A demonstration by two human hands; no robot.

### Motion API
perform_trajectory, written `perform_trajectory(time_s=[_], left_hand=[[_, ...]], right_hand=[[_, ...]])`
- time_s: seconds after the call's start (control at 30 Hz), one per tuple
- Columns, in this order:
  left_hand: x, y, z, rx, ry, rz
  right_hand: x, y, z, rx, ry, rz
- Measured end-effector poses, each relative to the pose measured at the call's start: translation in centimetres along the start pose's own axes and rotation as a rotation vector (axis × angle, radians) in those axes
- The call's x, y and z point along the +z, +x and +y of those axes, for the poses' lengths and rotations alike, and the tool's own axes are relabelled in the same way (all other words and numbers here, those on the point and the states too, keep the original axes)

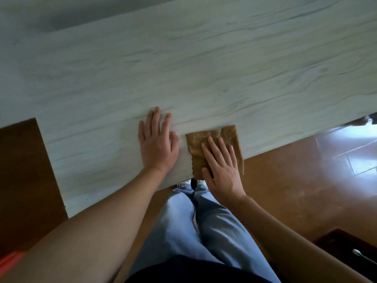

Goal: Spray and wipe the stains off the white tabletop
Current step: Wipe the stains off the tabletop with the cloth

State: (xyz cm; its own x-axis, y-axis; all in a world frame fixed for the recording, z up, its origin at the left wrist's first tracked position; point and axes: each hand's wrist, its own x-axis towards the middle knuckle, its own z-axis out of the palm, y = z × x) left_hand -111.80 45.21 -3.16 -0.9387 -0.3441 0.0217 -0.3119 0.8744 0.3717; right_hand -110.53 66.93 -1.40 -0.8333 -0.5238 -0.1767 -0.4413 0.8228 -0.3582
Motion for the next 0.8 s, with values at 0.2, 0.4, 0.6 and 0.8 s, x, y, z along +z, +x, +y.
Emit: perform_trajectory(time_s=[0.2,0.4,0.6,0.8], left_hand=[[-2.2,-0.2,-4.4,0.109,0.022,0.045],[-1.7,-0.4,-6.5,0.105,0.089,0.046],[-1.7,-0.3,-5.8,0.073,0.081,0.038],[-1.9,1.7,-0.4,0.129,0.034,-0.002]], right_hand=[[1.0,1.4,-2.4,-0.149,-0.108,-0.056],[1.7,4.9,-5.5,-0.242,-0.165,-0.064],[0.5,7.3,-3.0,-0.142,-0.125,-0.037],[-1.2,6.8,0.9,0.015,-0.055,0.007]])
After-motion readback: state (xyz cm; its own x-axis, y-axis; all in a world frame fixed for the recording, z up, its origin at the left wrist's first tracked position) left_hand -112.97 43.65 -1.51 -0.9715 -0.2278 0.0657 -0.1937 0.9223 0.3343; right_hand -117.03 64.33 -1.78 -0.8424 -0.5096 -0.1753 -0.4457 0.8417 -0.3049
